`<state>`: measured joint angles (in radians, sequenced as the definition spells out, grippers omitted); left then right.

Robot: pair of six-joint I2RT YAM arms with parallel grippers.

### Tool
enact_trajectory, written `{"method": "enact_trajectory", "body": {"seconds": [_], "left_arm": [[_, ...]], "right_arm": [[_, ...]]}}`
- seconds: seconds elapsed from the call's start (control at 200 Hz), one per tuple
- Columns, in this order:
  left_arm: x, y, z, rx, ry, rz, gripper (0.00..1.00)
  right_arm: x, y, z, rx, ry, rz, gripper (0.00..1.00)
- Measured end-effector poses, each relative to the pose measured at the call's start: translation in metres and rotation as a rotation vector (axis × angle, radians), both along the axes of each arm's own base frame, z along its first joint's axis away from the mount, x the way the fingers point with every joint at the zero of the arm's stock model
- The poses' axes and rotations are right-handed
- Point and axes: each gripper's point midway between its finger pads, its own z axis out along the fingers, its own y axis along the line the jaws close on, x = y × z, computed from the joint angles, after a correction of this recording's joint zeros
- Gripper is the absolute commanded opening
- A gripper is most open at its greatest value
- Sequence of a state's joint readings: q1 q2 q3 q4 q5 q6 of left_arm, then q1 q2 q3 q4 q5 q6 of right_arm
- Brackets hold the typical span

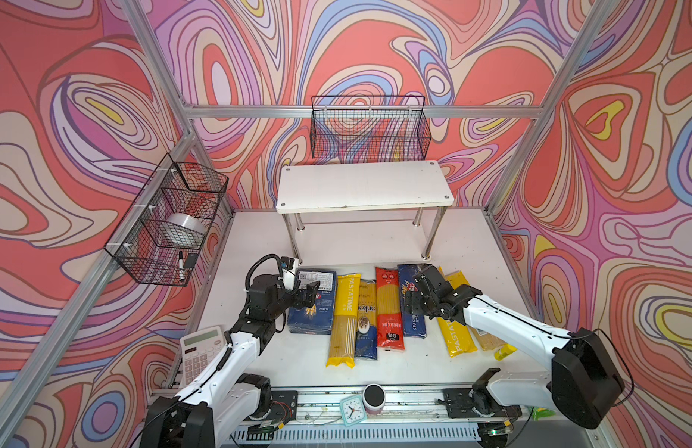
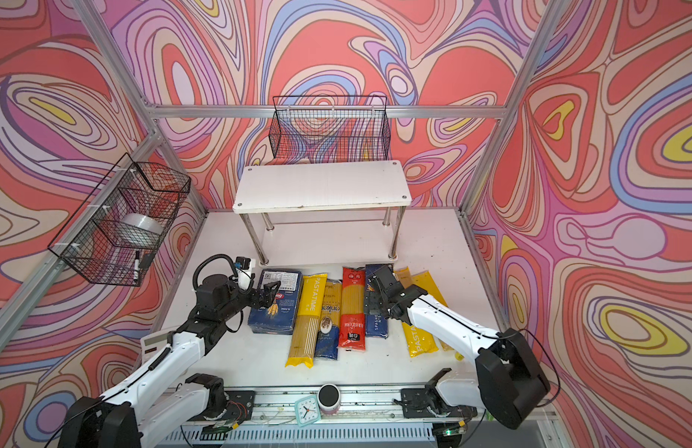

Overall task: Arrange pasta packages on shelves
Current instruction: Pick up the pasta box from the center of the table.

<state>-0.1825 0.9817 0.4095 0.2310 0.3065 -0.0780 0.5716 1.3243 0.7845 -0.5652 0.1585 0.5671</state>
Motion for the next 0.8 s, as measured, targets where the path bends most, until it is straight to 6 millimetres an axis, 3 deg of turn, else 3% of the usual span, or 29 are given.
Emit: {"method": "enact_trajectory", "body": {"seconds": [0.315, 0.801], "left_arm": [[0.001, 0.000, -0.007, 0.004, 0.023, 0.002, 1.00], [0.002, 0.002, -0.009, 0.010, 0.029, 0.011, 1.00]], "right_arm": [[0.005, 0.001, -0.030, -0.059, 0.063, 0.013, 0.94], [0.013, 0.004, -0.039, -0.065, 0.052, -0.003, 0.93]]}}
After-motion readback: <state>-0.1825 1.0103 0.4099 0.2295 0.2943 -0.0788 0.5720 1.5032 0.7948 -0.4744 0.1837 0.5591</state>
